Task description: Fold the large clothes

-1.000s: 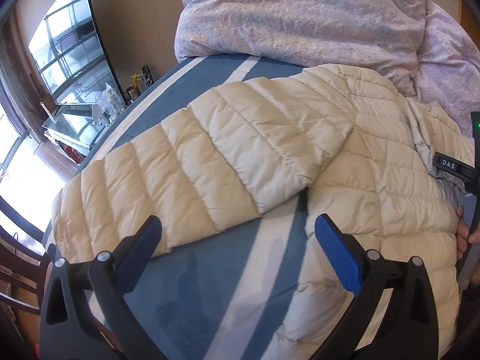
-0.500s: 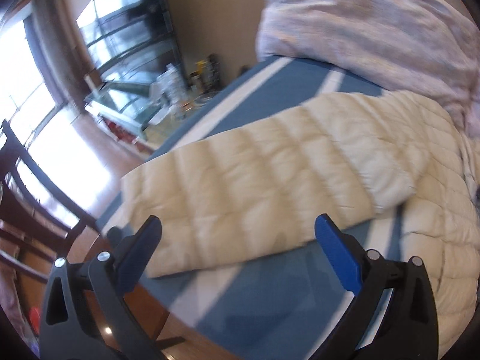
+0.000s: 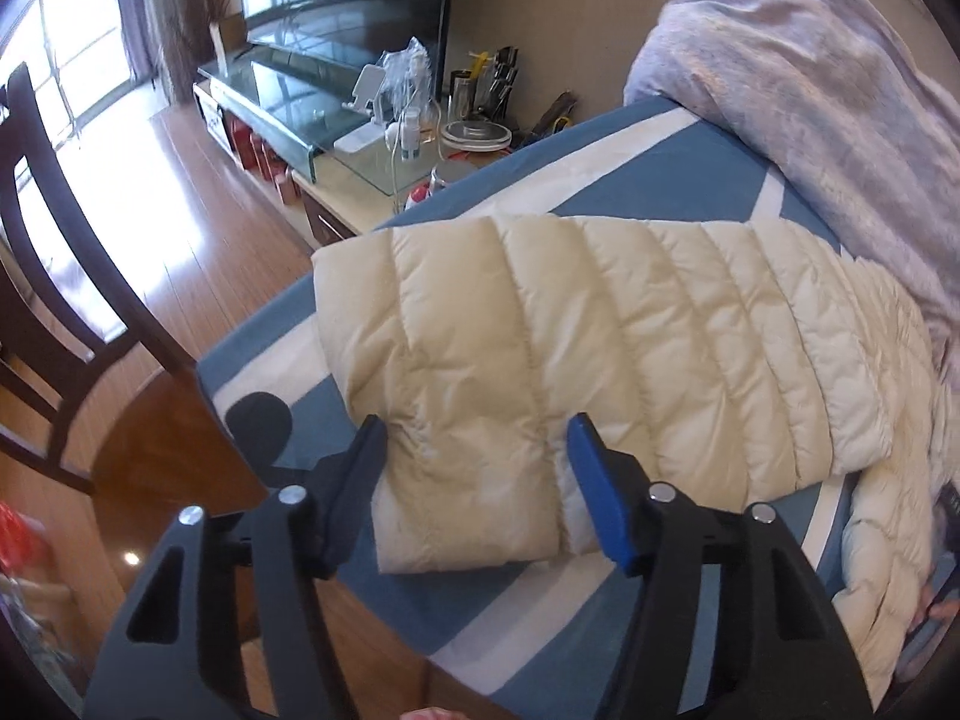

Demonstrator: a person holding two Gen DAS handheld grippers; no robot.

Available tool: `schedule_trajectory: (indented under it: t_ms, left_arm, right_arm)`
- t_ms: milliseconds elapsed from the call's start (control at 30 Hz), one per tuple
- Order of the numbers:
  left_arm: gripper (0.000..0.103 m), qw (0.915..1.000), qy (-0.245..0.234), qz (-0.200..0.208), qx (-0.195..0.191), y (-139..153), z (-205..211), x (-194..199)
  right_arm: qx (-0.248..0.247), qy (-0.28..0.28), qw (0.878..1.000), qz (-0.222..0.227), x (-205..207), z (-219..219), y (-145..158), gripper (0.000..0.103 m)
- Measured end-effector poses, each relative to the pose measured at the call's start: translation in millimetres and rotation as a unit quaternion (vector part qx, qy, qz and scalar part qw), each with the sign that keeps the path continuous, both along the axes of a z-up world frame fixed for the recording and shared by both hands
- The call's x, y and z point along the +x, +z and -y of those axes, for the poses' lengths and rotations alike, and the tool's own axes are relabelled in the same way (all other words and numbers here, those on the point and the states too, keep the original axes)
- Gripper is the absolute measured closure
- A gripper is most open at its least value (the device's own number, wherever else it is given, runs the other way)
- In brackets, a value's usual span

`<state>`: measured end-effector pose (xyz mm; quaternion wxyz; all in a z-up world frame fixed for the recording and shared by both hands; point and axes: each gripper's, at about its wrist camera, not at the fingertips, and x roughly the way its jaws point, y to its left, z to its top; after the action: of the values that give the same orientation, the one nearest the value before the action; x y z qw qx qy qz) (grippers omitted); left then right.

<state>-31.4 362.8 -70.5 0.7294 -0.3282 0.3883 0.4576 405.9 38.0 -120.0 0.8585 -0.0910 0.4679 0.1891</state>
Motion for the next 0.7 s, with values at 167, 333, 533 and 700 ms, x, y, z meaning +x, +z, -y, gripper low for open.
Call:
schedule_trajectory:
  t_ms: [167, 333, 533, 700]
  left_arm:
    - [0.058, 0.9998, 0.012, 0.014, 0.004, -1.0, -1.8, -2.6]
    - [0.051, 0.9984, 0.029, 0.046, -0.017, -0.5, -9.6, -16.1]
    - [0.041, 0.9978, 0.044, 0.046, -0.020, -0.1, -12.5, -29.7]
    - [0.041, 0.9988, 0.028, 0.036, -0.014, -2.8, -7.9, -18.3]
  right_arm:
    - [0.001, -0.001, 1.000, 0.000, 0.0, 0.4, -0.1, 0.001]
    - [0.004, 0.001, 1.000, 0.001, -0.9, 0.8, 0.4, 0.001]
    - [0.004, 0.000, 1.000, 0.000, -1.2, 1.1, 0.5, 0.001]
    - [0.005, 0.001, 1.000, 0.000, -1.3, 1.1, 0.3, 0.001]
